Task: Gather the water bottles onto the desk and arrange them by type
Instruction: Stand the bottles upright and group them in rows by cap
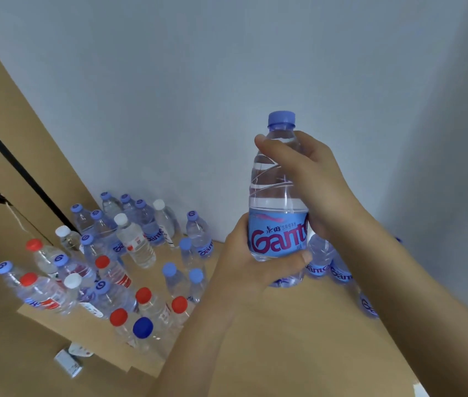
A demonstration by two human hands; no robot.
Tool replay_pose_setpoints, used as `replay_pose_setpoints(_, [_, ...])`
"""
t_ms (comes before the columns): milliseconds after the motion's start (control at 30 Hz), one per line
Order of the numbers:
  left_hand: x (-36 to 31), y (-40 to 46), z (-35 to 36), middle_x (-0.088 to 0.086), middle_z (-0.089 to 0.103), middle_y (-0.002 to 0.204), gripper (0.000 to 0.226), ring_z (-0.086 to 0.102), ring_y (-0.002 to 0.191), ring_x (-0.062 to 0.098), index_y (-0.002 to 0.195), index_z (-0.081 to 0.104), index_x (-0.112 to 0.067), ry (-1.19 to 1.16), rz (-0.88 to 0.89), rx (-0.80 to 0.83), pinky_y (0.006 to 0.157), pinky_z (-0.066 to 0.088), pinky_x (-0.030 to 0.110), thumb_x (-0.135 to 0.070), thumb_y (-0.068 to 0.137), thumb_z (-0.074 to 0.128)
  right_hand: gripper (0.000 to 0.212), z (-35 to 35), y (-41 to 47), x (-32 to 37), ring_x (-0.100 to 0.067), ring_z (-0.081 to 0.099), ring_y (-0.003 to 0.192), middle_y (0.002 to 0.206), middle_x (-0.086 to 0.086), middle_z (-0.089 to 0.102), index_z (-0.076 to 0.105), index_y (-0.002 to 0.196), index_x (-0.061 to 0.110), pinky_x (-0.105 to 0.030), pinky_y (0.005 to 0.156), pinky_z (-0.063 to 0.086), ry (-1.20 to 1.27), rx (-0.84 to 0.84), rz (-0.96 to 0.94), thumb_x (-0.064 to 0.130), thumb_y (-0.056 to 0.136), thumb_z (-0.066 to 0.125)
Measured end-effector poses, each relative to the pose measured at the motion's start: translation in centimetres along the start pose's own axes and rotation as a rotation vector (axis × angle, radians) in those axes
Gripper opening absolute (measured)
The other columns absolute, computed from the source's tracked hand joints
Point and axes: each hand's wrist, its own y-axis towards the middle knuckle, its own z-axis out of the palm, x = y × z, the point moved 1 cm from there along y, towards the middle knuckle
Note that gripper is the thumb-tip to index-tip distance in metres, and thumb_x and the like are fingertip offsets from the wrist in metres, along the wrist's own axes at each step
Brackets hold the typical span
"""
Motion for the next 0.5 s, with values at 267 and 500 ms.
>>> replay_pose_setpoints(267, [2.1, 1.5, 2.3, -0.003, 0.073, 0.103, 0.063, 0.071, 0.097, 0.014, 0.117, 0.060, -0.026, -0.017, -0.070, 0.168, 0.072, 0.057, 0.022, -0.023, 0.060, 0.087, 0.027, -4.0, -0.2, -1.4, -0.013, 0.074, 0.081, 0.093, 0.001, 0.074, 0.065, 0.104, 0.015, -0.025, 0.064, 0.060, -0.097, -0.088, 0.071, 0.036, 0.089, 0.069])
replay_pose_setpoints(500, [6.2, 3.6, 4.9, 0.004, 0.072, 0.105, 0.068, 0.072, 0.091, 0.016, 0.125, 0.054, -0.017, -0.022, -0.113, 0.321, 0.067, 0.055, 0.022, -0.009, 0.068, 0.089, 0.023, -7.5, -0.6, -4.2, -0.019, 0.073, 0.082, 0.090, 0.006, 0.072, 0.068, 0.099, 0.016, -0.032, 0.074, 0.061, -0.228, -0.161, 0.111, 0.031, 0.084, 0.076])
